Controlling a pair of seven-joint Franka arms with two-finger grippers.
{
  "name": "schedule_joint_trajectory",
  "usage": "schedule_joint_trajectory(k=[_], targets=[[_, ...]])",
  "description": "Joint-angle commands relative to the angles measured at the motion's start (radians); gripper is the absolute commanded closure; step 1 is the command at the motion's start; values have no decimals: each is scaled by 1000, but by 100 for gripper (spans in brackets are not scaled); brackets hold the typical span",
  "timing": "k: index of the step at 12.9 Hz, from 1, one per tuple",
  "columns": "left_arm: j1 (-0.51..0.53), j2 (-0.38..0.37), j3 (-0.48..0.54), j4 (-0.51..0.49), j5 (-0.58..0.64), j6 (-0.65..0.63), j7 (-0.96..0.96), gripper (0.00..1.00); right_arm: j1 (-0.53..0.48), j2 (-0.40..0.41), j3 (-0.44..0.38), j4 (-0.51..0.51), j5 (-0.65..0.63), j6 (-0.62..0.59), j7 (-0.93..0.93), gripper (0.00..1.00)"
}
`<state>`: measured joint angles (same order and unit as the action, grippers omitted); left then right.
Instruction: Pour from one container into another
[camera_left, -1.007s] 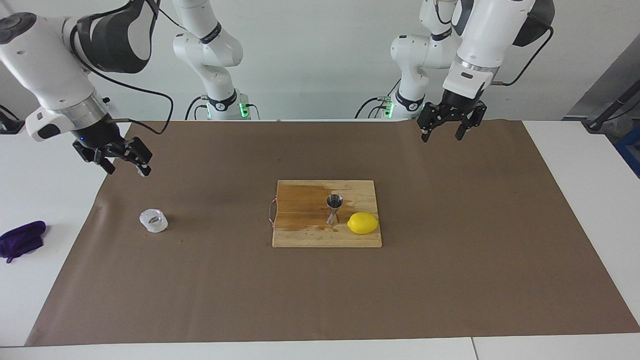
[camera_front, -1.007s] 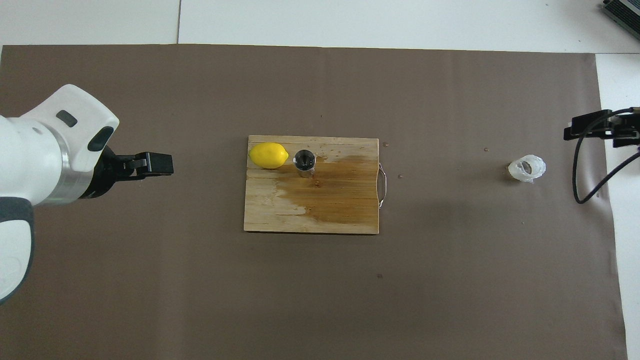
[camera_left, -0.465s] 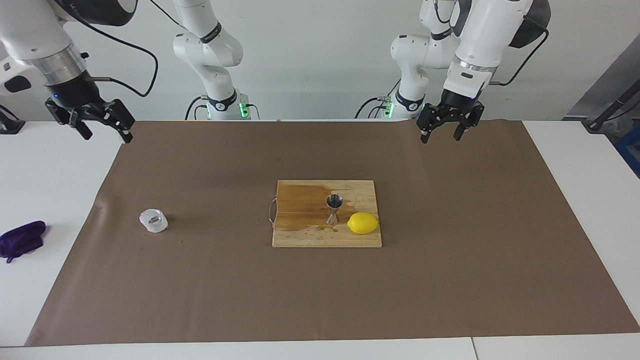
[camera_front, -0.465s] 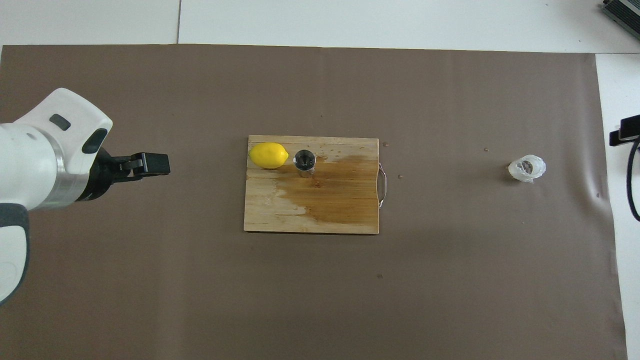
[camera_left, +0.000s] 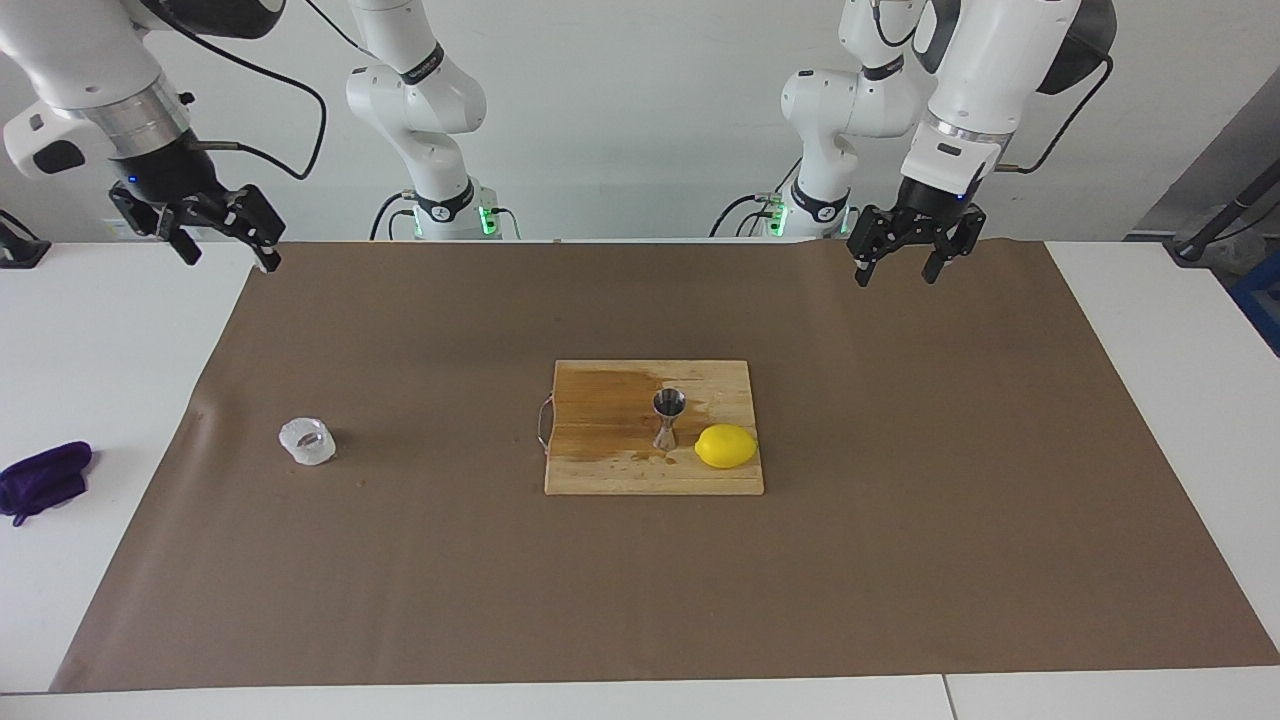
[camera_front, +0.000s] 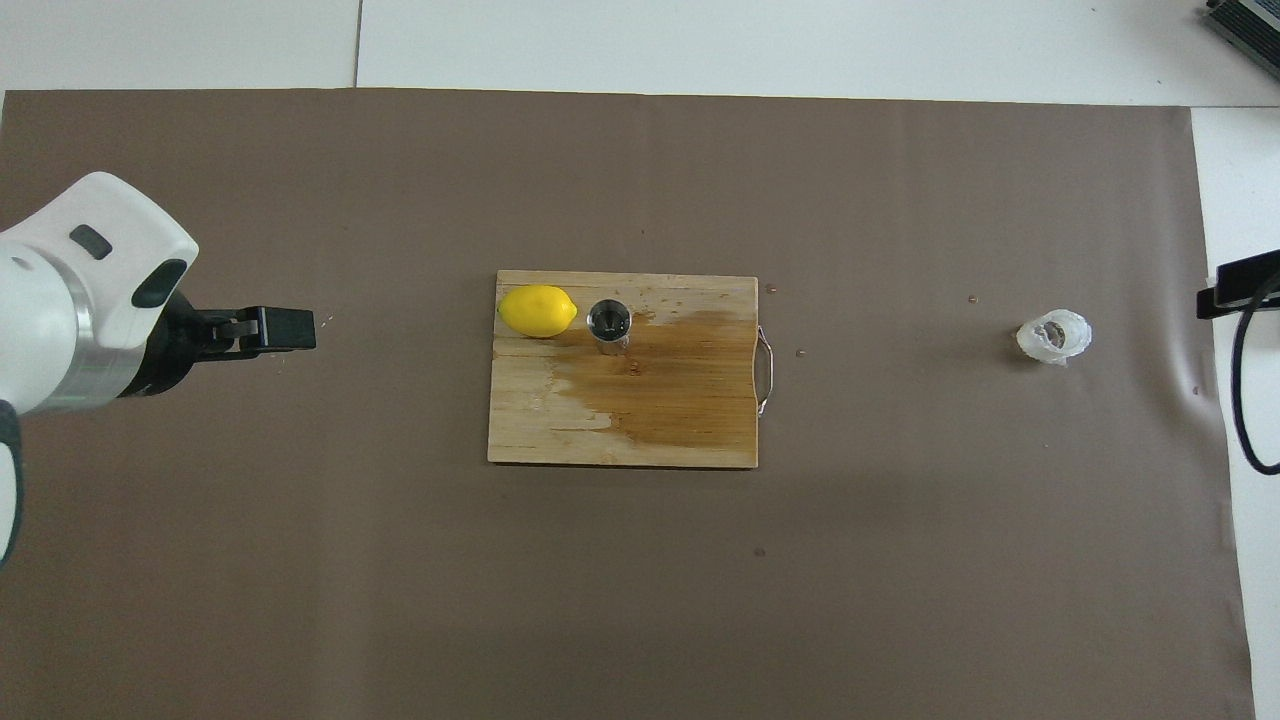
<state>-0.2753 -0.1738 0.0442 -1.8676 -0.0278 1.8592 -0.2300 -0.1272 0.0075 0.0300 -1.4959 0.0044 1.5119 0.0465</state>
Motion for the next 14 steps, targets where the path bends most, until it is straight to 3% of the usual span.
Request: schedule_joint_trajectory(k=[1, 3, 9, 11, 14], targets=[[50, -4, -3, 39, 3, -66, 112, 0, 61, -46, -56, -52, -15, 7, 26, 0], [80, 19, -3, 82, 3, -95, 123, 0, 115, -52, -122, -56, -14, 7, 21, 0], [146, 60, -1, 179, 20, -183, 253, 0, 115, -76, -119, -104, -14, 24, -57, 0], [151, 68, 0, 194, 22, -193, 262, 0, 121, -83, -120, -136, -27, 96, -109, 0], [163, 73, 3, 214, 52, -224, 351, 0, 123, -80, -119, -135, -27, 61, -126, 0]])
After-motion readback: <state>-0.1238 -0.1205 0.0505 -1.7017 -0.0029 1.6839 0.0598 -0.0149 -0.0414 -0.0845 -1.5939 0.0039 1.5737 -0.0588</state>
